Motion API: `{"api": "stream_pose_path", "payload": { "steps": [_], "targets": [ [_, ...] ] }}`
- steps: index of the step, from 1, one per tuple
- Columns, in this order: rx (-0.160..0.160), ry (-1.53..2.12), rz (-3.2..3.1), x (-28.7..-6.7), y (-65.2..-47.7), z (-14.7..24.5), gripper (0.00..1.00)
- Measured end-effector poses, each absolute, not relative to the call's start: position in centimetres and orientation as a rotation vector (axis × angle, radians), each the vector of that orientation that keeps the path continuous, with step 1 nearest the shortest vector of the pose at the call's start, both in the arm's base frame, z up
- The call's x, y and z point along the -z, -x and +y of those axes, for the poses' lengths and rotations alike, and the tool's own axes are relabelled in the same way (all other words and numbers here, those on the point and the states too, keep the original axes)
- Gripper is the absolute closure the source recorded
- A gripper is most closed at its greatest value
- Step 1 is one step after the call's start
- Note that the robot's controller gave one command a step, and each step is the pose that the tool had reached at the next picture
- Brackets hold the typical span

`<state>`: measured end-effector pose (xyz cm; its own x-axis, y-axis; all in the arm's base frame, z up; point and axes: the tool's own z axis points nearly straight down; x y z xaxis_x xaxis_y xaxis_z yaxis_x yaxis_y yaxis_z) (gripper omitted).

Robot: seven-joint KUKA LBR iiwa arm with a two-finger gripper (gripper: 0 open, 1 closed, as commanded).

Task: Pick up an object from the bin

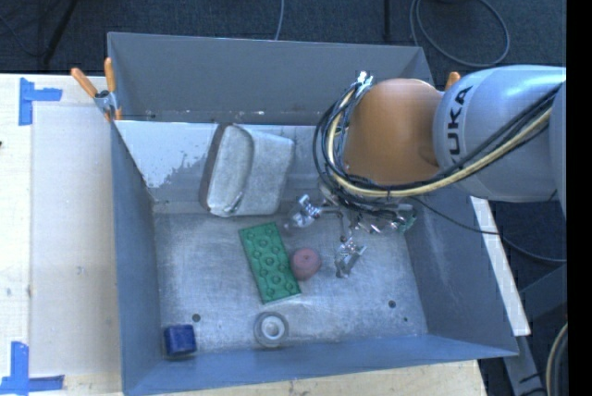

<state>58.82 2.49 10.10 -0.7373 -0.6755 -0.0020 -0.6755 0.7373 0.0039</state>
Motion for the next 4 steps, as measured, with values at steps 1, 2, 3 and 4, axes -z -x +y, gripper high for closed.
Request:
{"api": "stream_pose_path", "payload": {
  "steps": [1, 2, 3, 4],
  "targets": [
    [-0.001, 1.421, 2.801, -10.5, -58.6, 2.3, 0.0],
    [0.006, 1.57, 2.712, -7.3, -58.0, 2.9, 0.0],
    [0.007, 1.79, 2.577, -7.3, -57.1, 4.3, 0.0],
    [0.005, 1.787, 2.575, -7.5, -57.2, 4.4, 1.0]
  ]
}}
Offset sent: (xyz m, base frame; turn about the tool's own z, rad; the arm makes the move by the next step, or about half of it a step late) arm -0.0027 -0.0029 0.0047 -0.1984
